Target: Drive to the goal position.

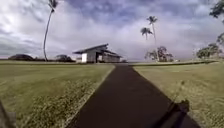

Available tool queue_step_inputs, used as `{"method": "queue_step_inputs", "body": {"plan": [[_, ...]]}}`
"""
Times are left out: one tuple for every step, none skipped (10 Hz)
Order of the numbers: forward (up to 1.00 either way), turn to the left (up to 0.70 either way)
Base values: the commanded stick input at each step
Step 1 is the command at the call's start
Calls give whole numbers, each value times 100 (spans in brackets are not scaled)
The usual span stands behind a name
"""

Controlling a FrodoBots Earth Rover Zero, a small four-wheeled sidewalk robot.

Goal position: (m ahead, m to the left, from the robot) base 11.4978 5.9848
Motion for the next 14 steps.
{"method": "queue_step_inputs", "body": {"plan": [[70,0],[70,0],[70,0],[70,0],[70,0],[70,0],[70,0],[70,0],[70,0],[70,0],[70,0],[70,0],[70,0],[70,0]]}}
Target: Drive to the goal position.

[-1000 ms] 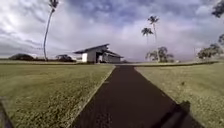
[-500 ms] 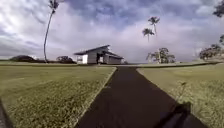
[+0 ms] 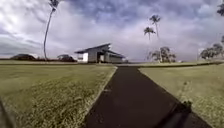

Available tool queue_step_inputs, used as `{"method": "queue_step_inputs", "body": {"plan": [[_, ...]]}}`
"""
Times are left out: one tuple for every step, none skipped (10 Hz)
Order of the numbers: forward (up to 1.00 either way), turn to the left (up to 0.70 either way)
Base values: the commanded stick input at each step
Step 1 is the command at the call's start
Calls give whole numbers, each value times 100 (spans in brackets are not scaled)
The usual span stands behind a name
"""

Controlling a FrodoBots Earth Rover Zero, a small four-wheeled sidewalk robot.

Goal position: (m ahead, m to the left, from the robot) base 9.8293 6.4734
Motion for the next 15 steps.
{"method": "queue_step_inputs", "body": {"plan": [[70,0],[70,0],[70,0],[70,0],[70,0],[70,0],[70,0],[70,0],[70,0],[70,0],[70,-7],[70,-29],[70,-35],[70,-34],[70,-9]]}}
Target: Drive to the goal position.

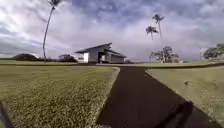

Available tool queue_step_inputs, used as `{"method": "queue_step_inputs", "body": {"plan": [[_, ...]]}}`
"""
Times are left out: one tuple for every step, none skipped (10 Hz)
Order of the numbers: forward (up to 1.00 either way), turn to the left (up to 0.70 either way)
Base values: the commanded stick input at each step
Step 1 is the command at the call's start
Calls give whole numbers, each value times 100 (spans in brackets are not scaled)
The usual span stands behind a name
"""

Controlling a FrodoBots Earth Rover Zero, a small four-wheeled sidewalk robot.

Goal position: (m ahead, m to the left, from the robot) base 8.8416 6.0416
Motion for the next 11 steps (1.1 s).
{"method": "queue_step_inputs", "body": {"plan": [[70,0],[70,0],[70,0],[70,0],[70,0],[70,0],[70,0],[70,0],[70,0],[70,0],[70,0]]}}
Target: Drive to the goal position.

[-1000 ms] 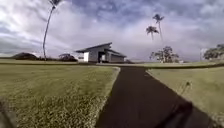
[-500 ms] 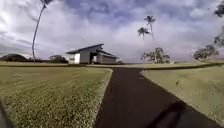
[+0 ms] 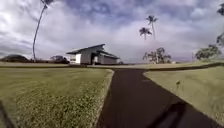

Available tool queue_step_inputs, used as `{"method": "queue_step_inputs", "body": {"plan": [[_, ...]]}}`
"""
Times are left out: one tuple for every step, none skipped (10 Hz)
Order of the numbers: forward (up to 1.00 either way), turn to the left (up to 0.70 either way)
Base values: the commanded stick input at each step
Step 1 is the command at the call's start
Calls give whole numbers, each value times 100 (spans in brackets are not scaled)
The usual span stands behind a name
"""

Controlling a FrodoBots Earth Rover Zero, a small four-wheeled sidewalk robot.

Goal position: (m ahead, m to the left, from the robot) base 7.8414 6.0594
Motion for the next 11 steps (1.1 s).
{"method": "queue_step_inputs", "body": {"plan": [[70,0],[70,0],[70,0],[70,0],[70,0],[70,0],[70,0],[70,0],[70,0],[70,0],[70,0]]}}
